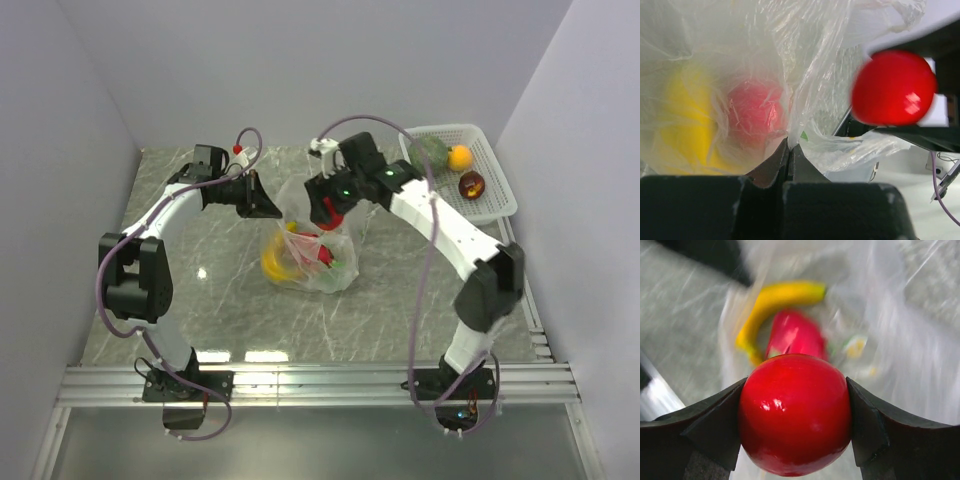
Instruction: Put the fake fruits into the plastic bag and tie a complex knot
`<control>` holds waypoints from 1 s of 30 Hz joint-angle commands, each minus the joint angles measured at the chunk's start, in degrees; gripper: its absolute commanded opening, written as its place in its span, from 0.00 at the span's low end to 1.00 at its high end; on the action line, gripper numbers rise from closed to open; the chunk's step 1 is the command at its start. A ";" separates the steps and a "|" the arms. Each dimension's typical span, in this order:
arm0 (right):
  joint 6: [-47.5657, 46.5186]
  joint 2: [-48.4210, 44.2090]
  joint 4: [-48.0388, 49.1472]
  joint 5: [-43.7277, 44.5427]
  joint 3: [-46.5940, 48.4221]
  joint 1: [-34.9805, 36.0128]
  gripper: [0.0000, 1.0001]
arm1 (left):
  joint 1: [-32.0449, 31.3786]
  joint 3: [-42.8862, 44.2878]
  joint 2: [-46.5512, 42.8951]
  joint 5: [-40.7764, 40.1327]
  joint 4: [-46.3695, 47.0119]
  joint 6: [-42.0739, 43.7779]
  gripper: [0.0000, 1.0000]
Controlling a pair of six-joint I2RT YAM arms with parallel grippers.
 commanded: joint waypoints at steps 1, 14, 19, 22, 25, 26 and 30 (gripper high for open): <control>3.82 7.67 7.13 8.14 9.13 1.44 0.14 | -0.21 1.37 -1.72 2.30 1.96 -0.56 0.00; 4.01 7.54 2.56 4.81 10.66 2.68 0.94 | -0.12 4.01 1.44 2.03 2.66 -1.53 0.00; 1.55 -2.31 0.01 -5.10 -0.05 1.71 0.94 | -0.12 4.71 2.58 1.86 3.28 -2.50 0.00; -0.91 -11.62 0.71 -11.44 -9.19 -0.66 0.94 | -0.12 4.45 2.50 1.51 3.63 -2.49 0.00; -1.45 -17.00 -0.16 -17.41 -14.04 -8.81 0.94 | -0.12 4.45 2.50 1.33 3.98 -2.76 0.00; -1.27 -17.44 -1.73 -18.91 -14.22 -11.80 0.94 | -0.12 4.45 2.50 1.33 3.90 -2.67 0.00; -1.53 -15.61 -4.91 -16.84 -9.15 -28.41 0.91 | -0.12 4.27 2.23 1.16 3.63 -2.23 0.01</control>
